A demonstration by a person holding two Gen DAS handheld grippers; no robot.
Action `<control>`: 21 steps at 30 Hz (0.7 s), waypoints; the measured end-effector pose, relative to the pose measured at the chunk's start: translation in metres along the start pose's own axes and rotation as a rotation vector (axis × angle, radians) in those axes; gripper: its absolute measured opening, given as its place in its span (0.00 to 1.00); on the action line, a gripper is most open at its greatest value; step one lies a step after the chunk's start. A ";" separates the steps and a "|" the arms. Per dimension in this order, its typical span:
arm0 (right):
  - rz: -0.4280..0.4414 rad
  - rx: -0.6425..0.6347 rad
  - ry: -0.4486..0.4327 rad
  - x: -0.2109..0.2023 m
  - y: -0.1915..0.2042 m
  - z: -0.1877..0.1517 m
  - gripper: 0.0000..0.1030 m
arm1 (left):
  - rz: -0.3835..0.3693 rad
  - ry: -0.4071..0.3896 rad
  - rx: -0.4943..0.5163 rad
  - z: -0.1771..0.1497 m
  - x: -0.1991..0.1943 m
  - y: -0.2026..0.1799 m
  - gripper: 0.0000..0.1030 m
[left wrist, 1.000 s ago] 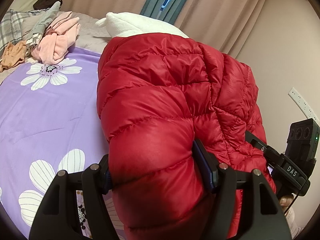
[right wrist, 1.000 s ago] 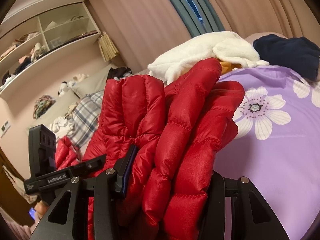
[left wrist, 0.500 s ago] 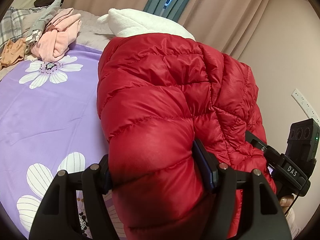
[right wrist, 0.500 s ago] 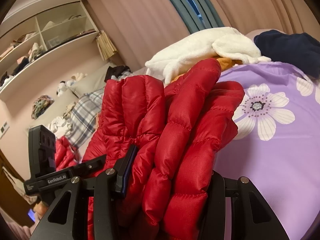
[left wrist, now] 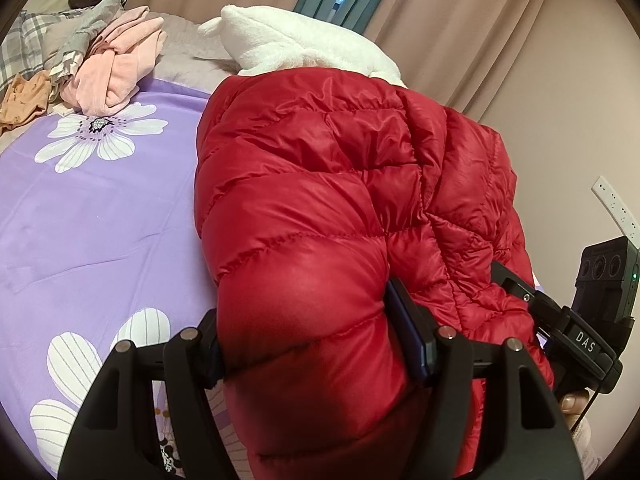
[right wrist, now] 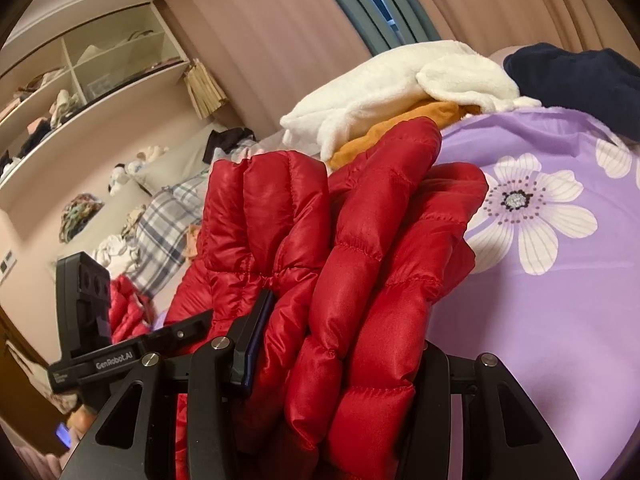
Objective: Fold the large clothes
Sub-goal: 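Carry the folded red jacket forward over the sheet with both tools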
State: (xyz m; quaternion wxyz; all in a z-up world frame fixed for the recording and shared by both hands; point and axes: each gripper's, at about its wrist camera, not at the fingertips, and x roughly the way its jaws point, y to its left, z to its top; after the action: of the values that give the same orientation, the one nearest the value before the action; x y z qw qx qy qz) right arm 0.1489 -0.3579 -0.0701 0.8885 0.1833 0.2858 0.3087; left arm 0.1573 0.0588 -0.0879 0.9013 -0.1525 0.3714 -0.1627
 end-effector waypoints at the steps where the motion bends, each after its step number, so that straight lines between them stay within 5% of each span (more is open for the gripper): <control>1: -0.001 0.002 0.001 0.001 0.001 0.000 0.46 | 0.001 0.002 -0.001 0.000 0.001 0.001 0.66; 21: -0.020 0.034 0.020 0.014 0.004 -0.004 0.46 | 0.011 0.023 -0.006 -0.001 0.018 0.006 0.66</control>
State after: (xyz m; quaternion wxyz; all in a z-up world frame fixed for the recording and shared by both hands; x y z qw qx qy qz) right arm 0.1539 -0.3451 -0.0769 0.8854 0.1924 0.3018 0.2965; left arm 0.1695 0.0565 -0.1020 0.8973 -0.1512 0.3832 -0.1585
